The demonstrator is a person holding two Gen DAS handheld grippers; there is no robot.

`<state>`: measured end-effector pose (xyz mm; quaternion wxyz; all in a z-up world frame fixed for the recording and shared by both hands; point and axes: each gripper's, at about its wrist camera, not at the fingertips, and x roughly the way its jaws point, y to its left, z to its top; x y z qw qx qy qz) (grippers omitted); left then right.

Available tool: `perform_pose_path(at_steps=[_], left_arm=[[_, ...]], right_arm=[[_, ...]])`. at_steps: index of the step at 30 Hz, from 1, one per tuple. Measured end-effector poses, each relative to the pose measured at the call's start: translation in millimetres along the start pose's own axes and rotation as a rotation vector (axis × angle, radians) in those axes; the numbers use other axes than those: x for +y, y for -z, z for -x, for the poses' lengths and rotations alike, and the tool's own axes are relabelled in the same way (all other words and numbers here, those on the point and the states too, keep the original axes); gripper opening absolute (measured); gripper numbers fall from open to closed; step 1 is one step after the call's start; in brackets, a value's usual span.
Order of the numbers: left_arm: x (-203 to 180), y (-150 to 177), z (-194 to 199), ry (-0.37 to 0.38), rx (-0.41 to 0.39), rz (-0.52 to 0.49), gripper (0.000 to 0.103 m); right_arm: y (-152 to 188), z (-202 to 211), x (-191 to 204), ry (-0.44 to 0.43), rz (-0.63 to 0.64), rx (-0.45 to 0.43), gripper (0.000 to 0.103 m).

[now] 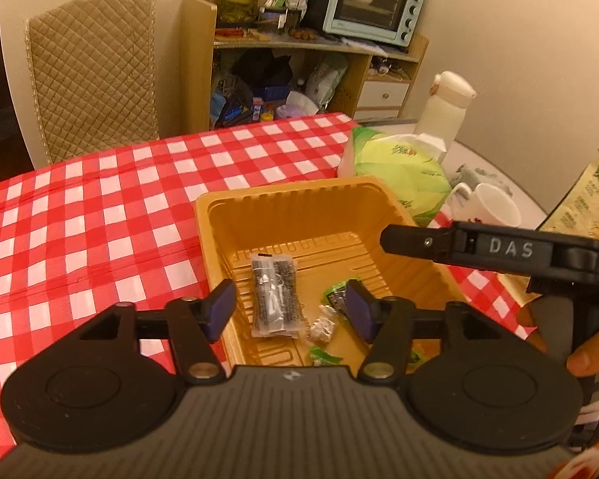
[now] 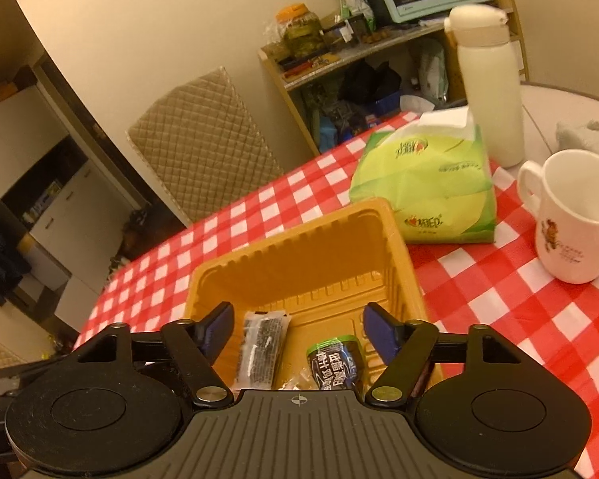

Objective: Organize snacks
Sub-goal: 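Lower both packets into the tray and open both grippers, then move both grippers back toward the red candies on the tablecloth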

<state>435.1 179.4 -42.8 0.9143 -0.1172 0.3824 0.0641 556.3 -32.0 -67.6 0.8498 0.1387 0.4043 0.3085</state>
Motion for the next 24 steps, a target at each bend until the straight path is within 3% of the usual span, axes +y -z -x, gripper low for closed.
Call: perform_pose_path(at_steps=[2, 8, 24], left_arm=[[-6, 2, 10, -0.003, -0.013, -0.003, 0.067], [-25, 11, 44, 0.003, -0.056, -0.013, 0.070], [-76, 80, 132, 0.009, -0.078, -0.013, 0.071]], right_arm=[[0, 13, -1, -0.001, -0.003, -0.021, 0.080], [2, 56, -7, -0.039, -0.028, -0.062, 0.082], [57, 176, -36, -0.062, 0.004, -0.087, 0.084]])
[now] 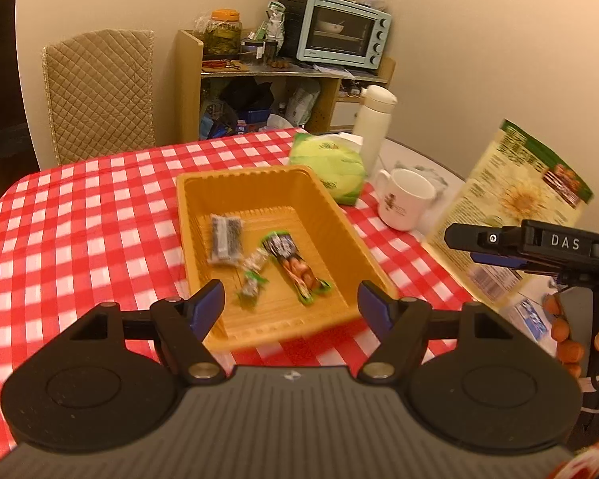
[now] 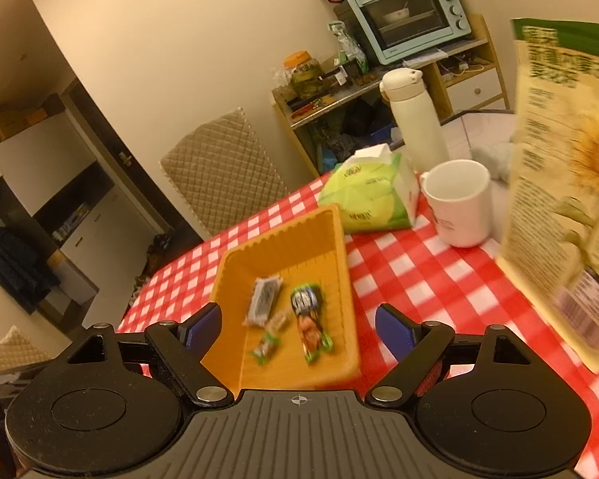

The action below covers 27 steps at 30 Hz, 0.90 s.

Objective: Organize snacks
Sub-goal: 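Move both grippers back toward the red candies on the tablecloth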

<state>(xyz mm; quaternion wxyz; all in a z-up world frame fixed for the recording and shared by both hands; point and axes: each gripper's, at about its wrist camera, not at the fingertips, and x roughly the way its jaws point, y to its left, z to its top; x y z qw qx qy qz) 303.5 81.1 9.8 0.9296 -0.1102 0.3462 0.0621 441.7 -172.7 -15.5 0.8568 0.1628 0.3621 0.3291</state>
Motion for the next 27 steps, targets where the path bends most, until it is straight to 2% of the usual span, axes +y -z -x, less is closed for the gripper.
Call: perform_pose_path(at_steps=[5, 13, 18, 27], left_arm=[[-16, 27, 23, 0.015, 0.004, 0.001, 0.073], [-31, 78, 48, -0.012, 0.041, 0.022, 0.073], [-34, 107, 59, -0.040, 0.077, 0.030, 0.073], [-38, 140, 71, -0.075, 0.120, 0.048, 0.073]], right_arm=[[20, 30, -3, -0.005, 0.032, 0.022, 0.084], [62, 65, -6, -0.022, 0.120, 0.090, 0.084], [91, 77, -6, -0.073, 0.192, 0.158, 0.084], [135, 81, -2, -0.052, 0.324, 0.239, 0.084]])
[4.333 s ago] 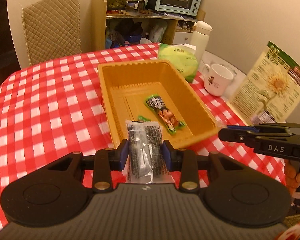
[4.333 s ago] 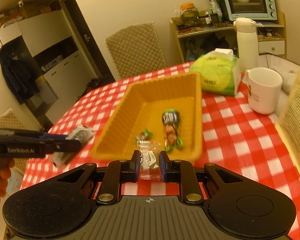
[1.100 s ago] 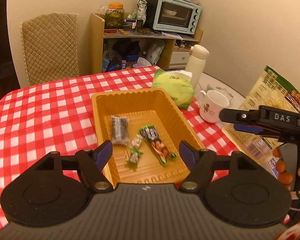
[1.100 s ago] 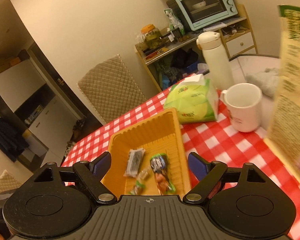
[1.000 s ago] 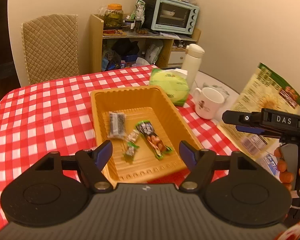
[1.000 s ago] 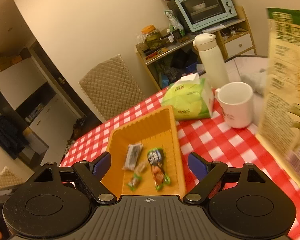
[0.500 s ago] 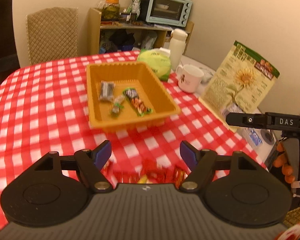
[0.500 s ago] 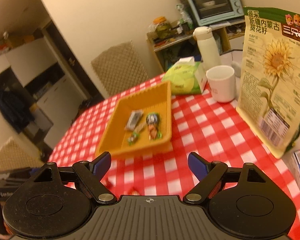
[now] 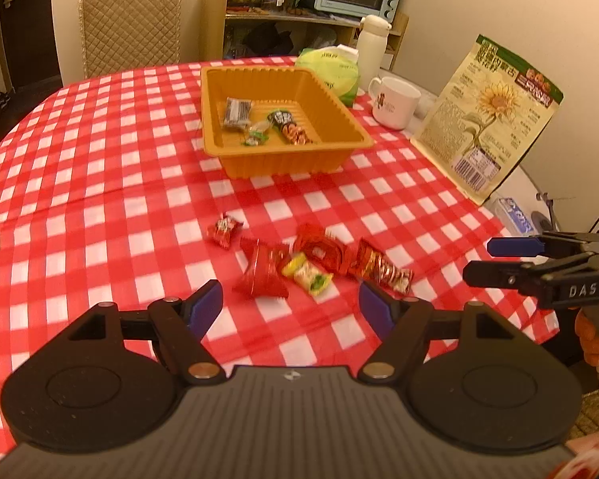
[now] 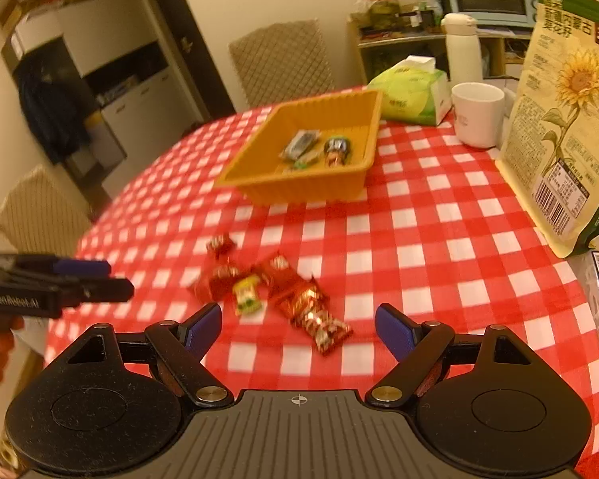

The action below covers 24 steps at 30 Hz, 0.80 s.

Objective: Organize snacks
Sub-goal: 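Move both grippers back toward the red candies on the tablecloth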

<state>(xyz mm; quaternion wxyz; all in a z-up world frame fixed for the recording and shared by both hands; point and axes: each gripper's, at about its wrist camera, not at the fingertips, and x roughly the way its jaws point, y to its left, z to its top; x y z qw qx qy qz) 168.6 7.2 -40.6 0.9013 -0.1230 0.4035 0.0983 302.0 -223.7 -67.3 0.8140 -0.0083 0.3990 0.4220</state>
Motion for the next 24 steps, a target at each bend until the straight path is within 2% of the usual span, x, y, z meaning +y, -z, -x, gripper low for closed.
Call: perform_pose_path(at_steps=[11, 24], left_arm=[[-7, 29, -8, -0.014, 0.067, -0.007, 0.073], [-4, 40, -21, -0.020, 0.107, -0.006, 0.072]], right_arm=[[33, -17, 7, 0.008, 0.108, 0.075, 0.084], [42, -38, 7, 0.007, 0.184, 0.132, 0.083]])
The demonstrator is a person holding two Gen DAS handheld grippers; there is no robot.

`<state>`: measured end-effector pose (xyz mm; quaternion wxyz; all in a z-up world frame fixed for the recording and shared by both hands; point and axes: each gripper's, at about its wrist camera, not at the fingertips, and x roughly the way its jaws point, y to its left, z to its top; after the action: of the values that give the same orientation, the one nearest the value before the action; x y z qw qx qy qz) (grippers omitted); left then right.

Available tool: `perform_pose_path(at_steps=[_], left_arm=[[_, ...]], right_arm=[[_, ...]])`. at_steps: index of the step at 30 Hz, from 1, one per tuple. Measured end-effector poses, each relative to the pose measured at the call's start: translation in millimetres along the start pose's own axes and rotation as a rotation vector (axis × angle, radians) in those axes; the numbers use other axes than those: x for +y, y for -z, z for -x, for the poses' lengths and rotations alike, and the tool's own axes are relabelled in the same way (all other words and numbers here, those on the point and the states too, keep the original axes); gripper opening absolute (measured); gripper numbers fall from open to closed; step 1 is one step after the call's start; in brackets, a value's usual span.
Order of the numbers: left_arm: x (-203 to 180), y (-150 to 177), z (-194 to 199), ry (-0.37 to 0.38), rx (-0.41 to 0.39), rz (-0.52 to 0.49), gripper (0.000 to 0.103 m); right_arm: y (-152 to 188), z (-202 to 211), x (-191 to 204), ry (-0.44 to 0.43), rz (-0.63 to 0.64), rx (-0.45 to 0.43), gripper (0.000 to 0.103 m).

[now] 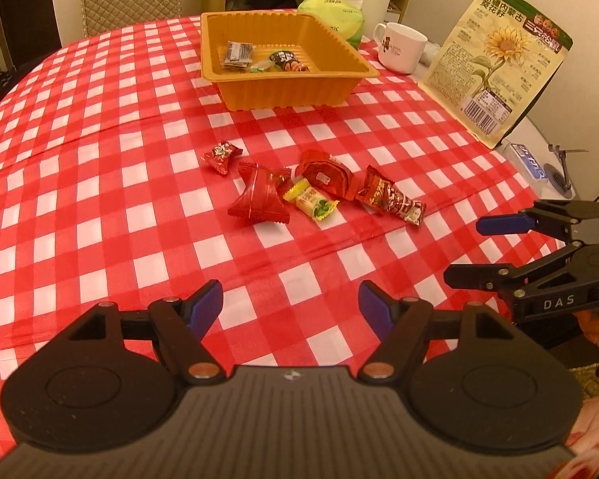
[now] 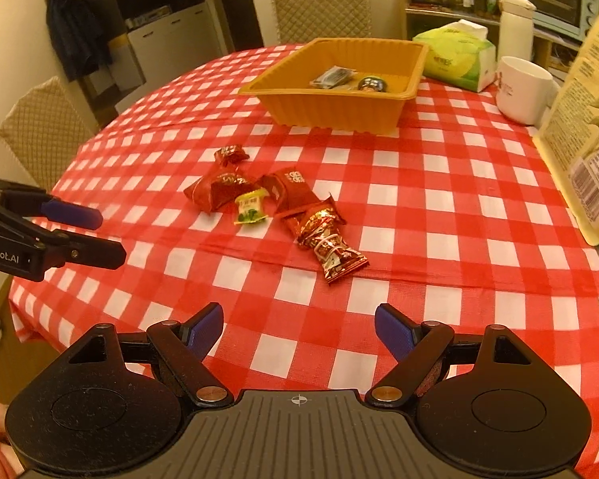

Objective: Organize snacks
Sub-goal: 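Move both grippers back toward the red candies on the tablecloth, then grasp the brown-and-red candy with the right gripper while the left grasps a red candy bar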

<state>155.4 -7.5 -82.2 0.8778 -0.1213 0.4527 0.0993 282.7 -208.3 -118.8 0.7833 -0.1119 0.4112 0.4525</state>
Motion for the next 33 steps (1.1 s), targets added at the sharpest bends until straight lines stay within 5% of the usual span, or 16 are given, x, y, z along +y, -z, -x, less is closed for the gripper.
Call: perform_pose_path(at_steps=[5, 18, 33], left_arm=[[1, -1, -4, 0.002, 0.002, -0.002, 0.072], [9, -4, -13, -0.008, 0.005, 0.006, 0.071], [21, -5, -15, -0.025, 0.005, 0.018, 0.071]], right_arm=[[-2, -8, 1, 0.003, 0.035, -0.001, 0.083], [-21, -29, -8, 0.044, 0.118, -0.012, 0.056], [-37, -63, -14, 0.053, 0.211, 0.030, 0.040]])
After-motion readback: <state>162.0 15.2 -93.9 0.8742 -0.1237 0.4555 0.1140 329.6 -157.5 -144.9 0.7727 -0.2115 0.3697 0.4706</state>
